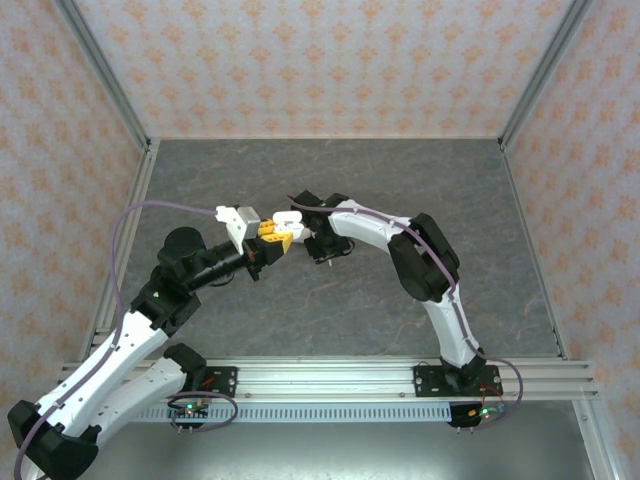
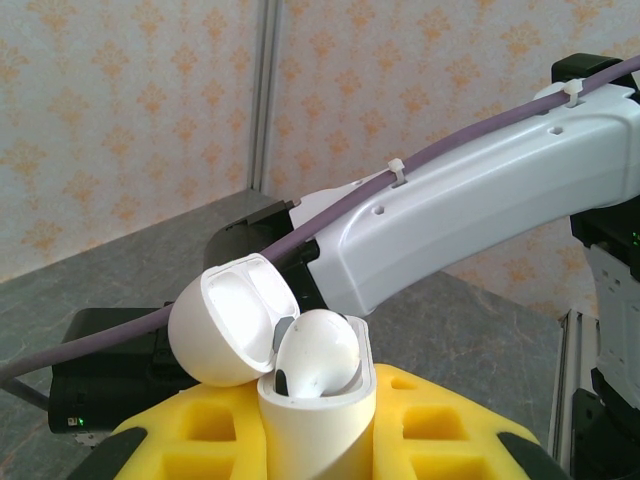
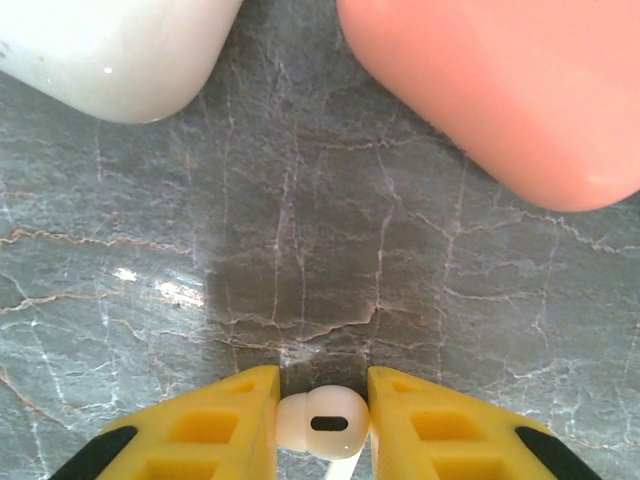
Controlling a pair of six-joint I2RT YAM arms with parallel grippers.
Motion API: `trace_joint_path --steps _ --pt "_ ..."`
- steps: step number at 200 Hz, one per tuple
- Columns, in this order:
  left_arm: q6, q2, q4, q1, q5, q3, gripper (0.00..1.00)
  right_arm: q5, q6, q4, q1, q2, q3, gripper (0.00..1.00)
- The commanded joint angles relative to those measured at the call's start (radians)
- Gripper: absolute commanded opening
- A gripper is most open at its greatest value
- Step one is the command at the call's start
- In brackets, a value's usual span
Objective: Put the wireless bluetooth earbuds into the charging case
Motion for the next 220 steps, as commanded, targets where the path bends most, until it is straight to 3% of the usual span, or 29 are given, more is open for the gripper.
trace_joint_path --steps 1,88,157,220 --pt "0.016 -0.011 0.015 -0.005 -0.012 -0.005 0.00 0.020 -0.003 -0.016 -0.005 -0.082 -0.018 0.27" --pt "-0.020 0.027 0.102 -0.004 0.005 -0.005 0.00 0.013 0.021 0.127 -0.081 -0.515 -0.139 0.26" --pt "-0.080 0.098 0.232 -0.004 -0.003 0.002 0.00 -0.088 0.011 0.438 -0.089 -0.864 -0.258 0.26" --pt "-0.128 0.154 0.319 -0.004 0.030 0.013 0.00 -0.237 0.138 0.755 -0.041 -0.967 -0.380 0.26"
